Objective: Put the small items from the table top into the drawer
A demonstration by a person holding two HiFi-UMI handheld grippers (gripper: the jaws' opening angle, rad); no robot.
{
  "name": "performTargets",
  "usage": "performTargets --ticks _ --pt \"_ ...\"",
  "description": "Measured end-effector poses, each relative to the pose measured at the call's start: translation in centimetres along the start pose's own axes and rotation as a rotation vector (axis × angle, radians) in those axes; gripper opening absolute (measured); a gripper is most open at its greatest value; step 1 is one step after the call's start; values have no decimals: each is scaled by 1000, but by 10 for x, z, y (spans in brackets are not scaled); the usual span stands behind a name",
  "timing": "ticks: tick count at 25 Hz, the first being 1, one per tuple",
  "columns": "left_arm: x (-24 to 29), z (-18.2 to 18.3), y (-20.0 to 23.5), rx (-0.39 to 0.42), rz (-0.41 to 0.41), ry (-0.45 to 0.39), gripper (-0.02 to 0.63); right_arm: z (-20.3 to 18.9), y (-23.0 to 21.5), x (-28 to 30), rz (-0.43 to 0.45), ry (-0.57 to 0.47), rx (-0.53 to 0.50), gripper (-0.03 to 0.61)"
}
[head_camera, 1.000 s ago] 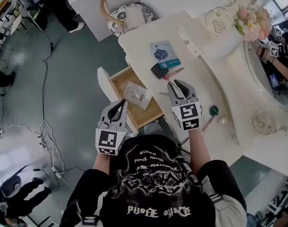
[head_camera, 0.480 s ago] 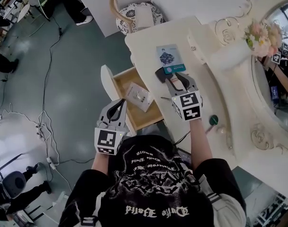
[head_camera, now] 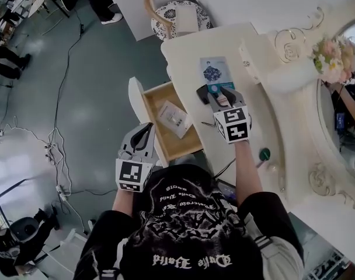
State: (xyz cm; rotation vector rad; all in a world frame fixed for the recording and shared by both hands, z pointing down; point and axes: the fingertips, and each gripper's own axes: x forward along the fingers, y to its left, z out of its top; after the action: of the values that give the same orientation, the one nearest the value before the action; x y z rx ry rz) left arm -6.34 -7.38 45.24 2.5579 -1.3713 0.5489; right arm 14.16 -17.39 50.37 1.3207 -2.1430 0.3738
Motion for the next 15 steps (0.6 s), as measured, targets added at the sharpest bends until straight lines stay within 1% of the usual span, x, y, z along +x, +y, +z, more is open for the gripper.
performTargets --ticks 6,15 --pt "0 -2 2 -12 12 13 15 -15 2 16 5 58 -7 163" --pt "-3 -5 2 -22 40 26 15 -22 -6 28 14 77 45 163"
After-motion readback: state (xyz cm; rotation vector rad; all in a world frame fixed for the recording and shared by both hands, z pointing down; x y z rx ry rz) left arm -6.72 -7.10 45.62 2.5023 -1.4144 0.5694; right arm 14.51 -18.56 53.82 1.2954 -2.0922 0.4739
